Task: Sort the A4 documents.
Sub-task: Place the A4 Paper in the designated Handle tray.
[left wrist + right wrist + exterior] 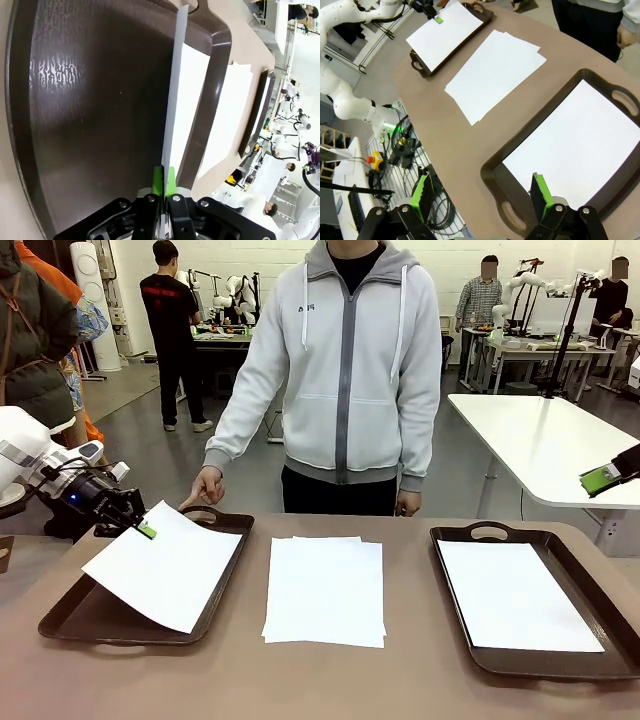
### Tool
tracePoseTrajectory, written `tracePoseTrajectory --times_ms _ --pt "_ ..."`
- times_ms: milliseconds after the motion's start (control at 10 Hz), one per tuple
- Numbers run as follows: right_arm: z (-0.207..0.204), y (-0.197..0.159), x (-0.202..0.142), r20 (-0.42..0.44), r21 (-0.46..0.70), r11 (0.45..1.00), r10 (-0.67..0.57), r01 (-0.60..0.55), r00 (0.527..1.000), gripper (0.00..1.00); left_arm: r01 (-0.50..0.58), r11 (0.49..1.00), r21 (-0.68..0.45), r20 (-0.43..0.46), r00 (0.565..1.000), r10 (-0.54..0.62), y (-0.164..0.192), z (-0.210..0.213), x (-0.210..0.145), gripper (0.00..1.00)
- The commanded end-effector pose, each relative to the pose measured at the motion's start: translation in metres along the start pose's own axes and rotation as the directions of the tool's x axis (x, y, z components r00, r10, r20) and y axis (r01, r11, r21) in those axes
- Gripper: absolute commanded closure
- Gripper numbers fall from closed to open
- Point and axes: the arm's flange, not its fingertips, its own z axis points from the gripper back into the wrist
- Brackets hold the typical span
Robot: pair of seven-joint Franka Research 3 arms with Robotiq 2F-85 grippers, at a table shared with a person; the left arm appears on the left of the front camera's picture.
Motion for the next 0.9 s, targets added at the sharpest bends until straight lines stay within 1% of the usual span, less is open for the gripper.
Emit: tracePoseTrajectory --times_ms 0,300,600,800 --pt "-0.001 -0.001 0.000 0.003 0.008 1.000 0.004 -0.004 1.000 0.00 -0.013 0.999 0.033 -0.003 1.000 0.013 -0.001 -0.002 0.009 0.99" --pt "-0.001 -0.001 0.000 0.003 0.008 1.000 0.004 -0.004 1.000 0.00 -0.022 0.999 0.023 0.048 0.999 0.021 0.002 -0.010 0.009 0.99" --pt "-0.001 -0.001 0.000 0.003 0.008 1.000 0.004 -0.004 1.000 0.00 -0.036 0.994 0.105 0.070 0.997 0.029 0.007 -0.016 0.010 0.99" --pt "-0.001 -0.001 0.000 0.003 0.008 1.000 0.004 -0.004 1.000 0.00 -0.043 0.993 0.110 0.057 0.998 0.037 0.008 -0.016 0.010 0.99"
